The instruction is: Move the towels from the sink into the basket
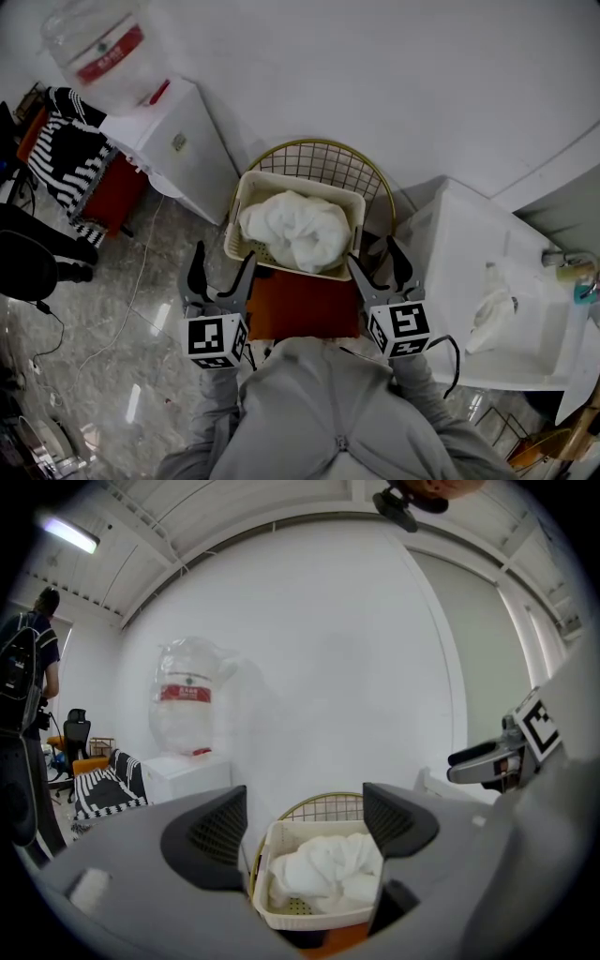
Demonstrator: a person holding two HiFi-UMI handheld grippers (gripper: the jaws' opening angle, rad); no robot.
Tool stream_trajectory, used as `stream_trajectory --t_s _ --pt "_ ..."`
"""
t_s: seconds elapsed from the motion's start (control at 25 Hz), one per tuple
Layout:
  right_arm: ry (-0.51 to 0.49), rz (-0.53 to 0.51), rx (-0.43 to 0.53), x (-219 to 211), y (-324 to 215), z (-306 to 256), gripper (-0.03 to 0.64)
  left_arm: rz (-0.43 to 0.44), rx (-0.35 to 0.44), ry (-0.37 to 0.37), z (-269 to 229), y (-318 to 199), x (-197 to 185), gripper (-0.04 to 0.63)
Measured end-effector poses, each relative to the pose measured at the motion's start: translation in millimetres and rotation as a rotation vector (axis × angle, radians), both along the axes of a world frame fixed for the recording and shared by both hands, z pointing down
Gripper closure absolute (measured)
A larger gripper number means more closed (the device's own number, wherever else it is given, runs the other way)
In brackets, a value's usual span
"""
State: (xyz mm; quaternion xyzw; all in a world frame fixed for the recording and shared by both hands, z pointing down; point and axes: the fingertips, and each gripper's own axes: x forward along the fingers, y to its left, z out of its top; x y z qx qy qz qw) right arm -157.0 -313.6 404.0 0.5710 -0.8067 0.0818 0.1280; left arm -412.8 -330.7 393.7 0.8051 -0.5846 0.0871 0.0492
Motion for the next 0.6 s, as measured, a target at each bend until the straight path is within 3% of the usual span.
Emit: stream_trajectory --t_s 0.6 --pt "0.001 0.015 -0.003 4.6 -2.4 -0.1 0.291 0.013 0.000 -0.027 0.5 0.3 0.4 0.155"
